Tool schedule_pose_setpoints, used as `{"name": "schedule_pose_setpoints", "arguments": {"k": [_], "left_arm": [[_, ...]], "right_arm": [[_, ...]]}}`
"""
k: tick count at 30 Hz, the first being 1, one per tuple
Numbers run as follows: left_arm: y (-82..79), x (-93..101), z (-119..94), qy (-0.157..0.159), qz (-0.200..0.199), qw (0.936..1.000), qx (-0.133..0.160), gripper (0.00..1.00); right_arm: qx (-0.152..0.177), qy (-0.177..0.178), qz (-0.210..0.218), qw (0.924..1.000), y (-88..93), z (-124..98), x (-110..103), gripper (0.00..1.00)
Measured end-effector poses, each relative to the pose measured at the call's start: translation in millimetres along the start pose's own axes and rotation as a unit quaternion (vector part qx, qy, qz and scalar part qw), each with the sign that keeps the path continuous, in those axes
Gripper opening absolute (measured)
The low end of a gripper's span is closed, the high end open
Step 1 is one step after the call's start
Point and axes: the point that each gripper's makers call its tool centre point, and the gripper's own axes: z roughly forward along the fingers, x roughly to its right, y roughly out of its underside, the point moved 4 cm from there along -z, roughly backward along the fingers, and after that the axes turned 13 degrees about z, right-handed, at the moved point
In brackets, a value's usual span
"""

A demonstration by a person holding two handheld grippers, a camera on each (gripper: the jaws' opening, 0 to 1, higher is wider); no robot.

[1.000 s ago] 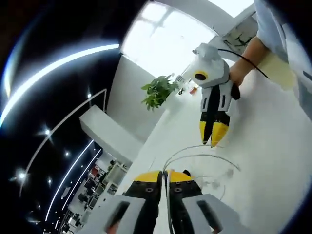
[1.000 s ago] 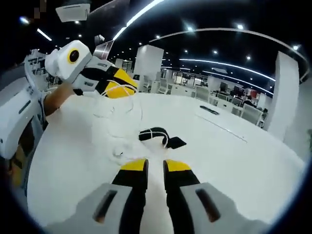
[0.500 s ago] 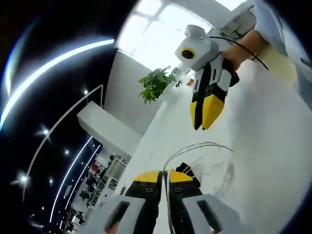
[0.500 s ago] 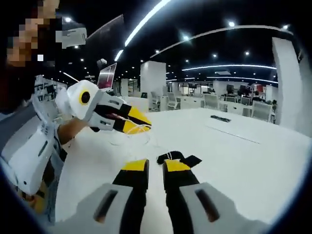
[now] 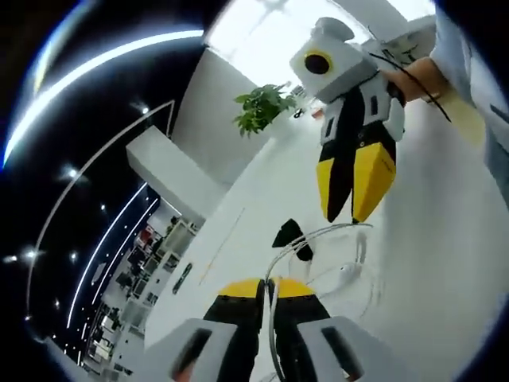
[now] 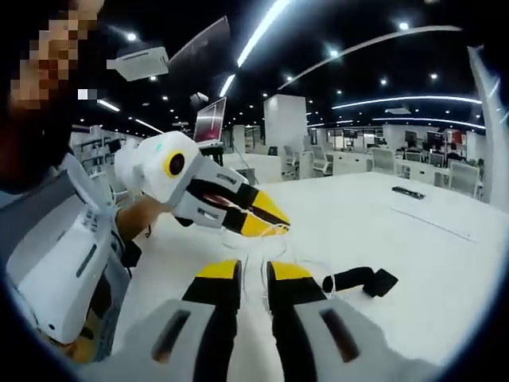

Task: Peel open the Velcro strap on the desktop, arrange the wired earphones neatly onto it, and close the Velcro strap to secure them.

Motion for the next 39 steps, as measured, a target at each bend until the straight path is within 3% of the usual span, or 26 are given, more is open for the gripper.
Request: {"name": "schedule_pose_setpoints", "arguments": {"k": [6,10,19,23,29,36,39], "left_arm": [[4.5,-0.5,-3,0.008,-0.024,0.9997,0.003,0.07],[6.9,-1.5,-7,0.009,-0.026,0.9996,0.008,0.07],[21.6,-11.8,-37,0.004,-0.050,0.9985,0.021,0.05],[23.9,-21.0,-52,-0.005,-0.067,0.9972,0.035,0.05],[22.6,-49.9,-82,-0.043,-0.087,0.9935,0.061,0.05],[11.2,-91.2,-118,-0.105,-0.135,0.9754,0.139,0.05],[9.4,-106.2,-128,-0.138,-0.135,0.9698,0.149,0.05]], "right_arm": [[-0.023,0.016,-0.013,0.9995,3.6,16,-1,0.14],[-0.029,0.030,-0.027,0.9987,1.8,17,5,0.06],[-0.028,0.046,0.002,0.9986,0.7,16,20,0.04],[-0.023,0.055,0.009,0.9982,0.1,14,25,0.05],[-0.019,0.066,0.011,0.9976,-0.1,10,28,0.06],[-0.034,0.067,0.001,0.9972,8.4,9,29,0.07],[-0.038,0.064,-0.002,0.9972,11.3,10,27,0.07]]}}
